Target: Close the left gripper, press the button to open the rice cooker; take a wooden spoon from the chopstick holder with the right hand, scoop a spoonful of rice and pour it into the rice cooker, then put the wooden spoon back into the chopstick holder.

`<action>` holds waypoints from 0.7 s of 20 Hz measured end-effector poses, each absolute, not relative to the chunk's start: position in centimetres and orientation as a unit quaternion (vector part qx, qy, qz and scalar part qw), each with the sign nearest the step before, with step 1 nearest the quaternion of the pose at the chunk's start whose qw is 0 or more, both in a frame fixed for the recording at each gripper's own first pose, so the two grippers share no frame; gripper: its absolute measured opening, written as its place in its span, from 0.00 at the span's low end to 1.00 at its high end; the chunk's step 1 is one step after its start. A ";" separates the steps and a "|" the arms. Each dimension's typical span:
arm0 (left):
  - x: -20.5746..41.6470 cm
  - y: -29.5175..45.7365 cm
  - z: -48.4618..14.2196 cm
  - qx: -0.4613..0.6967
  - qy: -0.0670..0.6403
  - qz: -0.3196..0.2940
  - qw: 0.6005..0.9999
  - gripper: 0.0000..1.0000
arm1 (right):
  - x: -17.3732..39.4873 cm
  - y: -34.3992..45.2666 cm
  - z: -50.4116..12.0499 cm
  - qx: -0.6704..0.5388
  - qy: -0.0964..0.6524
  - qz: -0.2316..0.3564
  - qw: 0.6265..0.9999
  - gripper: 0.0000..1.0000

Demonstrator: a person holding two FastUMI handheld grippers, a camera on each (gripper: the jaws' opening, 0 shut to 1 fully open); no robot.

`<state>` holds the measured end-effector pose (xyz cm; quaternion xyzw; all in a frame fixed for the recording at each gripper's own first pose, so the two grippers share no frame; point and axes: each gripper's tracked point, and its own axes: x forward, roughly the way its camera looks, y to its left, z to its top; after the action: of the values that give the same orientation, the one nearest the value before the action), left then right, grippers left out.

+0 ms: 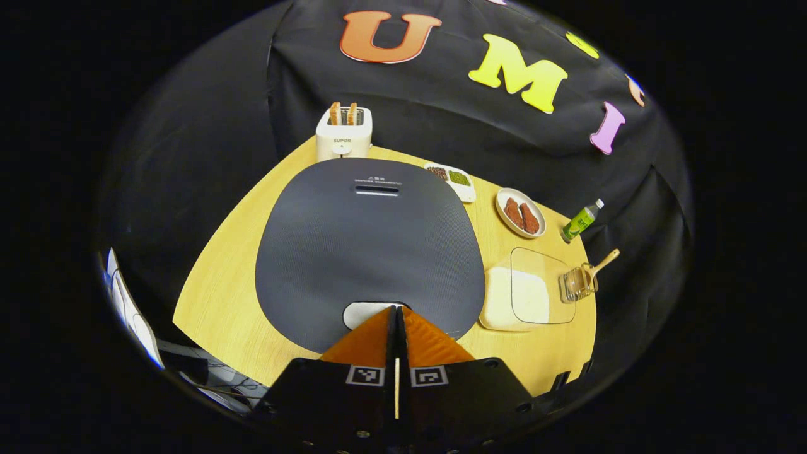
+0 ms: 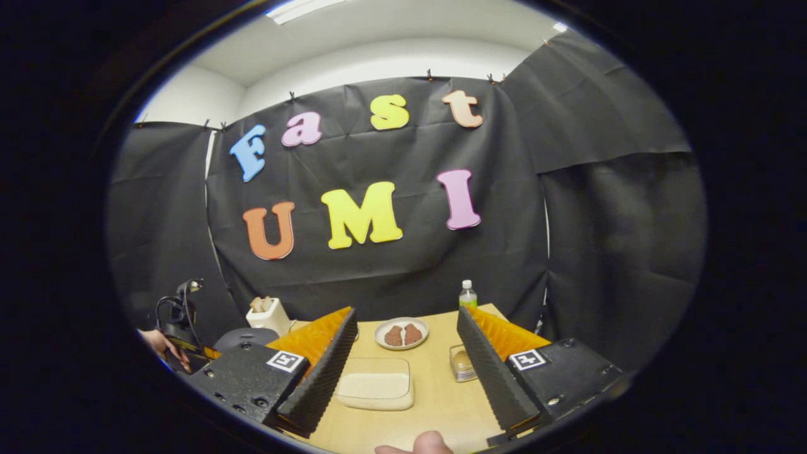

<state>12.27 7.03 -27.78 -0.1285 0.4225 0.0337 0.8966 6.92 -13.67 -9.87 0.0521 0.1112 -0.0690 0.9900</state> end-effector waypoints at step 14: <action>15.3 6.5 -10.7 -0.072 0.180 0.055 0.979 0.93 | 6.3 -12.8 -6.0 0.012 0.076 -0.047 0.996 1.00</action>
<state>15.32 6.52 -10.71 -0.0723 0.1802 0.0548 0.9794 6.27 -12.79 -5.98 0.0120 0.0756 -0.0468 0.9960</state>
